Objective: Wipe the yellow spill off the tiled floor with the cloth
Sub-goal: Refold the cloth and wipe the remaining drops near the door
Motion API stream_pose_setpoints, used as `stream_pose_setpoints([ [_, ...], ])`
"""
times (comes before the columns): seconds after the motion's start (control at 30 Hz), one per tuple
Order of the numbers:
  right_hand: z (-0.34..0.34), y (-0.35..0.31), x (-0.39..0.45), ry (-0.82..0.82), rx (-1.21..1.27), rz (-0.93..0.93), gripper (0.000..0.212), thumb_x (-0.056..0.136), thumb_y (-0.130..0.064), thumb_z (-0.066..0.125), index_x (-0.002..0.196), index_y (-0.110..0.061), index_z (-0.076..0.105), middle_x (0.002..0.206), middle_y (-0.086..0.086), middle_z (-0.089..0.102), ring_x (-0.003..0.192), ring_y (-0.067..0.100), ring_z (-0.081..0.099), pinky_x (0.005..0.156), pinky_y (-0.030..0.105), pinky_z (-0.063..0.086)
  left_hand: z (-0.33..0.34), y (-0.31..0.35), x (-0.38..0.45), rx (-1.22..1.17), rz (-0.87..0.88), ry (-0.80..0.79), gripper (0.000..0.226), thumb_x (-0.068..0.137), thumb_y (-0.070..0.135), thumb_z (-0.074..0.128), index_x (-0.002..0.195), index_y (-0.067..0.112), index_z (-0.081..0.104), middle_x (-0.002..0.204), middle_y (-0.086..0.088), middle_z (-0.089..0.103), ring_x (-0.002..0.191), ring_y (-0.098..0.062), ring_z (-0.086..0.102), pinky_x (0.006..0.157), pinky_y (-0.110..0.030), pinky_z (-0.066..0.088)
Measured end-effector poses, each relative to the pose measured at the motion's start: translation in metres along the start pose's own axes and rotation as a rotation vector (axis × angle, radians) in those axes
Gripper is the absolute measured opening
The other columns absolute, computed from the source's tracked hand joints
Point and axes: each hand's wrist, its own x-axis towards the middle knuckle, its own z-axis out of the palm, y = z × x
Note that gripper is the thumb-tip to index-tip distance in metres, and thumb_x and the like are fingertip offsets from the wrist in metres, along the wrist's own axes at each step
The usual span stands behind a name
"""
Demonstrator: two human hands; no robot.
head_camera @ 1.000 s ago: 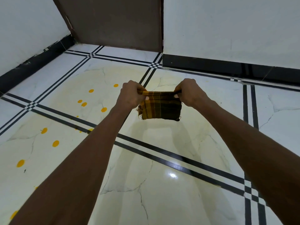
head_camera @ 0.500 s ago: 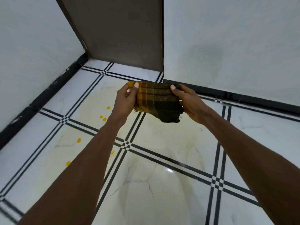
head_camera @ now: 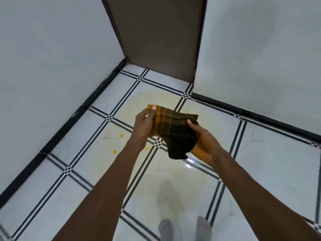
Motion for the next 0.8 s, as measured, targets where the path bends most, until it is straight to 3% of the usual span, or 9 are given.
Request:
stream_pose_setpoints([
  [0.07, 0.026, 0.009, -0.015, 0.024, 0.001, 0.001, 0.036, 0.106, -0.022, 0.054, 0.141, -0.014, 0.059, 0.130, 0.012, 0.074, 0.110, 0.028, 0.076, 0.083, 0.041, 0.063, -0.019, 0.005, -0.021, -0.007, -0.054, 0.026, 0.036, 0.103, 0.047, 0.057, 0.101, 0.016, 0.075, 0.090, -0.003, 0.079, 0.082, -0.017, 0.075, 0.058, -0.025, 0.057],
  [0.2, 0.077, 0.039, -0.042, 0.055, -0.032, 0.030, 0.035, 0.107, -0.024, 0.053, 0.139, -0.014, 0.060, 0.127, 0.014, 0.075, 0.109, 0.029, 0.076, 0.090, 0.043, 0.060, -0.069, 0.000, -0.058, -0.031, -0.129, 0.029, 0.042, 0.102, 0.046, 0.058, 0.123, 0.012, 0.070, 0.113, -0.012, 0.077, 0.105, -0.028, 0.074, 0.079, -0.040, 0.062],
  [0.37, 0.121, 0.088, -0.060, 0.114, -0.009, 0.048, 0.036, 0.109, -0.028, 0.049, 0.137, -0.013, 0.064, 0.133, 0.018, 0.071, 0.126, 0.037, 0.066, 0.105, 0.051, 0.051, -0.137, -0.011, -0.088, -0.064, -0.148, -0.007, 0.040, 0.107, 0.039, 0.053, 0.122, 0.005, 0.067, 0.102, -0.016, 0.073, 0.087, -0.024, 0.071, 0.056, -0.029, 0.057],
  [0.57, 0.164, 0.179, -0.053, 0.144, -0.024, 0.011, 0.039, 0.110, -0.035, 0.044, 0.141, -0.019, 0.061, 0.138, 0.016, 0.069, 0.127, 0.039, 0.067, 0.104, 0.055, 0.052, -0.236, -0.055, -0.101, 0.103, -0.150, -0.070, 0.034, 0.107, 0.036, 0.052, 0.124, 0.009, 0.062, 0.120, -0.009, 0.069, 0.107, -0.021, 0.067, 0.090, -0.035, 0.057],
  [0.67, 0.178, 0.224, -0.031, 0.207, -0.030, 0.000, 0.042, 0.107, -0.038, 0.051, 0.144, -0.021, 0.059, 0.140, 0.015, 0.068, 0.131, 0.038, 0.064, 0.103, 0.054, 0.054, -0.267, -0.089, -0.097, 0.151, -0.190, -0.078, 0.033, 0.106, 0.035, 0.053, 0.125, 0.010, 0.063, 0.122, -0.011, 0.068, 0.101, -0.018, 0.067, 0.095, -0.039, 0.057],
  [0.8, 0.175, 0.278, 0.019, 0.300, 0.032, -0.005, 0.038, 0.106, -0.036, 0.052, 0.141, -0.022, 0.062, 0.139, 0.017, 0.068, 0.130, 0.041, 0.063, 0.111, 0.058, 0.048, -0.297, -0.140, -0.066, 0.191, -0.270, -0.126, 0.036, 0.107, 0.038, 0.052, 0.119, 0.008, 0.067, 0.109, -0.007, 0.072, 0.095, -0.018, 0.069, 0.093, -0.040, 0.058],
])
